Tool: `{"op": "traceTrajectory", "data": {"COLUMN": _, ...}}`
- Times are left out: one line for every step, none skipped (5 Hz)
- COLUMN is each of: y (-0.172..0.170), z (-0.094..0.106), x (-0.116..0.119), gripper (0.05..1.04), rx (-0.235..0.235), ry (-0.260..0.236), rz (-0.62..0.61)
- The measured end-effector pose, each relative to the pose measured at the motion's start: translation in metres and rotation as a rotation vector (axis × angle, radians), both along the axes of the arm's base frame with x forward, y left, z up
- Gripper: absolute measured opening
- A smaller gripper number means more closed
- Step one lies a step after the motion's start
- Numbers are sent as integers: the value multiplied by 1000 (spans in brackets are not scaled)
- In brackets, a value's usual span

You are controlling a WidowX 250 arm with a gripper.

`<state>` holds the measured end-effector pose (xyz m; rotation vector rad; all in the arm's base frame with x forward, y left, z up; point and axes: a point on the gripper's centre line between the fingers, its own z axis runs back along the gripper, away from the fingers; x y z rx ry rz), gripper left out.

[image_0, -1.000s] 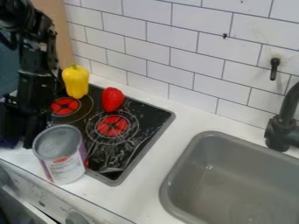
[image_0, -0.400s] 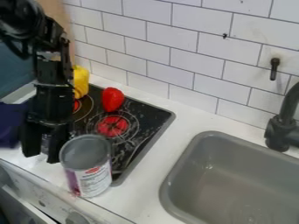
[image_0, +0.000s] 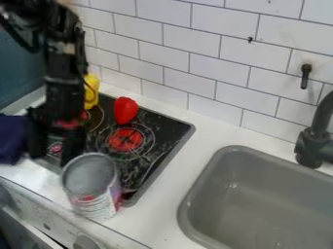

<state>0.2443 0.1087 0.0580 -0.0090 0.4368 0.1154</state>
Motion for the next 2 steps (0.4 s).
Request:
{"op": "traceTrajectory", "data": {"y": 10, "z": 33, "x": 0, "gripper": 1007, "rx": 84, "ry": -72, "rz": 3}}
{"op": "traceTrajectory", "data": {"y": 11, "z": 58, "x": -3, "gripper": 1007, "rx": 105, "ry": -151, "rz": 25}}
